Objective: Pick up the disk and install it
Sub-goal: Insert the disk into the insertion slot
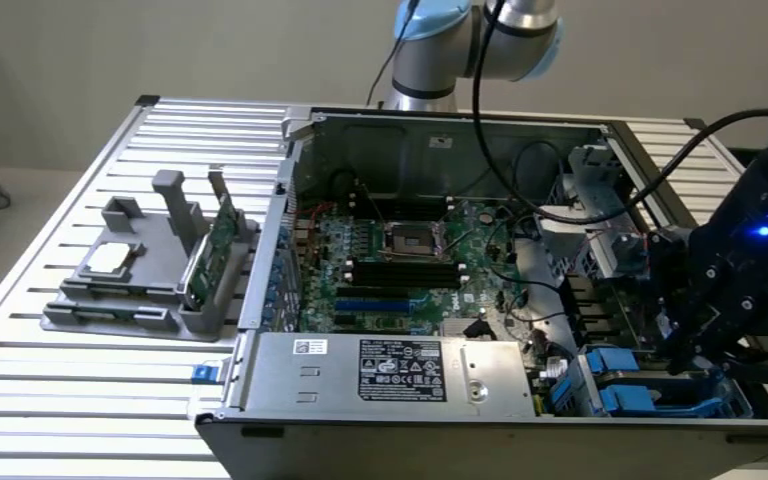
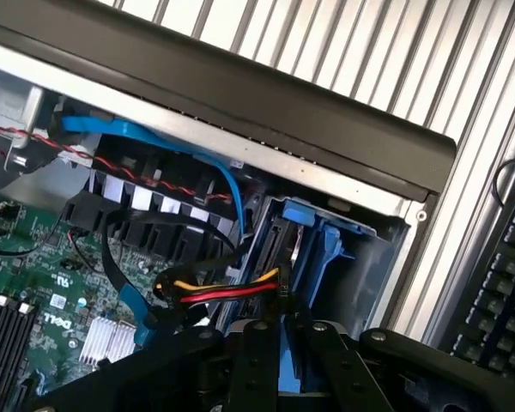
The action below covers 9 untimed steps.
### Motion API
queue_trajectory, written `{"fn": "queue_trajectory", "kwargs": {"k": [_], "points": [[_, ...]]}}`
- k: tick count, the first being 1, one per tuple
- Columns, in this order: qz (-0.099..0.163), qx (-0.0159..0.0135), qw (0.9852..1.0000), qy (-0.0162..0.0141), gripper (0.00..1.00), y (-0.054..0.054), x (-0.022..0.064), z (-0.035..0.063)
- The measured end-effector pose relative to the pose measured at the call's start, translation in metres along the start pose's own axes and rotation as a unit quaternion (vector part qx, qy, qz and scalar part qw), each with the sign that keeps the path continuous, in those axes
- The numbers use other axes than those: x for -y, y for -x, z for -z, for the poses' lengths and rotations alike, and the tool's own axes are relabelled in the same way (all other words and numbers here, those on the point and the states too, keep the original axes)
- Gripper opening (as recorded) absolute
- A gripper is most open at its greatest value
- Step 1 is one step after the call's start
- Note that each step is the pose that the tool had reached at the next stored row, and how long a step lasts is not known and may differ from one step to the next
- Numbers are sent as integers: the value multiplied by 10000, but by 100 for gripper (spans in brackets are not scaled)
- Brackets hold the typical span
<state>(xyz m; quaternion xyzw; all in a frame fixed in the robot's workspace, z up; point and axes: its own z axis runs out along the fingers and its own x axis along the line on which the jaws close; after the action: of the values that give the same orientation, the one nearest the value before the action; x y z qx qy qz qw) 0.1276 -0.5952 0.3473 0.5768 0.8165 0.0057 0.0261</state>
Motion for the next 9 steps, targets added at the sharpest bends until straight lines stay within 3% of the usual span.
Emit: {"fn": "queue_trajectory", "kwargs": {"k": [3,9], "points": [[5,95,9999,-37,17,-72,0,0],[-154,112,9998,-53,17,-84,-3,0]]}}
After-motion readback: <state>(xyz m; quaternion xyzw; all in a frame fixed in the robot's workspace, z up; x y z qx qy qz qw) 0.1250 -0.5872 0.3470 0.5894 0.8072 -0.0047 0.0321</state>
